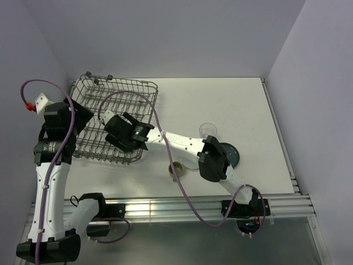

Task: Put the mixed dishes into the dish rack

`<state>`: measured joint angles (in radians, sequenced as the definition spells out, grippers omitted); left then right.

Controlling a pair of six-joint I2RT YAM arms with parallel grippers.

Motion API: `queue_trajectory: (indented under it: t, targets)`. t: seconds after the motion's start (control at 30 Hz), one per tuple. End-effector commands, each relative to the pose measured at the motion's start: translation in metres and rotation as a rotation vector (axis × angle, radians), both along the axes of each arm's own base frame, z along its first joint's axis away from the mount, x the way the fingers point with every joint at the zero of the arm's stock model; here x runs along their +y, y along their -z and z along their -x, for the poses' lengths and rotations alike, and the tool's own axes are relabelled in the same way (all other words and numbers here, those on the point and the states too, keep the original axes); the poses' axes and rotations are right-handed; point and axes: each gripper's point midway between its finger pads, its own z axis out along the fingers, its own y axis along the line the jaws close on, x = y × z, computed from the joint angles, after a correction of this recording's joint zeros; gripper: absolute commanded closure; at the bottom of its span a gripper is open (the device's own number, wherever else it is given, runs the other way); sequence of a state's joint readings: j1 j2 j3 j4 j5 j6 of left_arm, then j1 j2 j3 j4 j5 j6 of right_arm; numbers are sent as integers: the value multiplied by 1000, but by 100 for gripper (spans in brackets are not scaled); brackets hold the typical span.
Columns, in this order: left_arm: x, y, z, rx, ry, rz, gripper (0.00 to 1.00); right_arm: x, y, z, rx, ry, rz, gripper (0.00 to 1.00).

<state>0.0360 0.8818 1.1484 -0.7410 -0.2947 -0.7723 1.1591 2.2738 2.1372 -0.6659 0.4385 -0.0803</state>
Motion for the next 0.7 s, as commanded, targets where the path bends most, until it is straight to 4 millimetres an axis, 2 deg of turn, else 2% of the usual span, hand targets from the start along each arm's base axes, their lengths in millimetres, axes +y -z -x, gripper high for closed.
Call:
queue_trajectory:
  t: [0.0,0.1,0.2,0.27,0.3,0.33,0.4,0.43,0.47,0.5,0.53,0.57,0.6,0.67]
  targets:
    - [-6,-9,-9,-42,40,13,11,-9,-58,-4,-67,98,-144,7]
    - [-16,-4,-14,-21,104,19,14,-29,-73,-7,-34,199,-216,7]
    - [-31,1,-18,-8,197,35,18,-60,-83,-5,-1,292,-266,8]
    - [-41,4,-20,-6,255,46,23,-89,-81,3,28,349,-257,9]
    - [-51,8,-20,-2,296,66,24,-105,-65,7,66,408,-249,9]
    - [-63,11,-20,8,335,69,25,-119,-75,13,75,428,-276,10]
    - [-82,16,-21,24,383,64,26,-140,-66,24,113,476,-284,11]
    - [-107,19,-20,41,448,62,26,-156,-52,38,159,479,-266,11]
    - [-117,20,-20,48,462,53,26,-164,-43,45,185,484,-262,12]
    - [-126,22,-19,59,474,51,25,-177,-20,56,224,505,-228,12]
    - [-140,27,-18,77,507,45,25,-183,-20,65,253,502,-248,15]
    - [-146,29,-18,82,520,49,25,-188,-12,72,275,510,-244,16]
    - [-150,35,-16,95,528,57,25,-202,11,83,309,535,-210,16]
    - [-160,36,-15,83,557,68,25,-204,19,93,347,524,-254,21]
